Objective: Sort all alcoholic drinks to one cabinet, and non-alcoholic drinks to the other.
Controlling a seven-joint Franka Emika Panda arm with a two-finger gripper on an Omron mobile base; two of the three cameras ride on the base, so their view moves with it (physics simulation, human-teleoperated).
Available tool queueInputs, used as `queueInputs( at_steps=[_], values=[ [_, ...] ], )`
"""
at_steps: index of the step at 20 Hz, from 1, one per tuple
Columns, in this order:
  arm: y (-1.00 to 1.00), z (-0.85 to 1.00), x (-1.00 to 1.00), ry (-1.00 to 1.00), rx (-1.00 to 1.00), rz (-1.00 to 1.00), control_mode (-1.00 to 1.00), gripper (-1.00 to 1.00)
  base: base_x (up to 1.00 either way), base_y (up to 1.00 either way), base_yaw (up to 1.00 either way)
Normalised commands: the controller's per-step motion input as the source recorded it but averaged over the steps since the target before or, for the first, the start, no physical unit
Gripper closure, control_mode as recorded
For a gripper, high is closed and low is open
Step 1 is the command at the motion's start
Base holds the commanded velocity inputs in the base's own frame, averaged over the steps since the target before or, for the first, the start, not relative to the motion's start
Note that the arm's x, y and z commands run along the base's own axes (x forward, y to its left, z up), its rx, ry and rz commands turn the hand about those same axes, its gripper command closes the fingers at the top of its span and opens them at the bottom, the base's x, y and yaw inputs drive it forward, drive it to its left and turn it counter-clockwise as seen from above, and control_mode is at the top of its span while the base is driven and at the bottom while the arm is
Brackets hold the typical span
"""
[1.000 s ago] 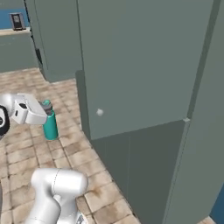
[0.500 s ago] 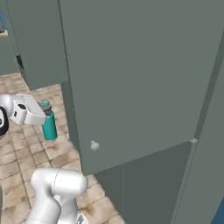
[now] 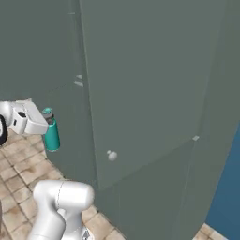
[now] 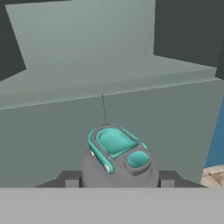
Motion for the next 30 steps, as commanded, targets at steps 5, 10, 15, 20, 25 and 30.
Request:
queueInputs(
  at_steps=[5,10,15,20,25,30],
  values=[
    [0.0,0.0,0.0,0.0,0.0,0.0,1.0,1.0,0.53,0.23,-0.36],
    [0.0,0.0,0.0,0.0,0.0,0.0,1.0,1.0,0.59,0.19,-0.33],
    [0.0,0.0,0.0,0.0,0.0,0.0,1.0,1.0,0.44,0.0,-0.32],
    [0.0,0.0,0.0,0.0,0.0,0.0,1.0,1.0,0.23,0.01,-0.38],
    [0.0,0.0,0.0,0.0,0.0,0.0,1.0,1.0,0.43,0.21,-0.25],
    [0.0,0.0,0.0,0.0,0.0,0.0,1.0,1.0,0.5,0.22,-0.18]
  ],
)
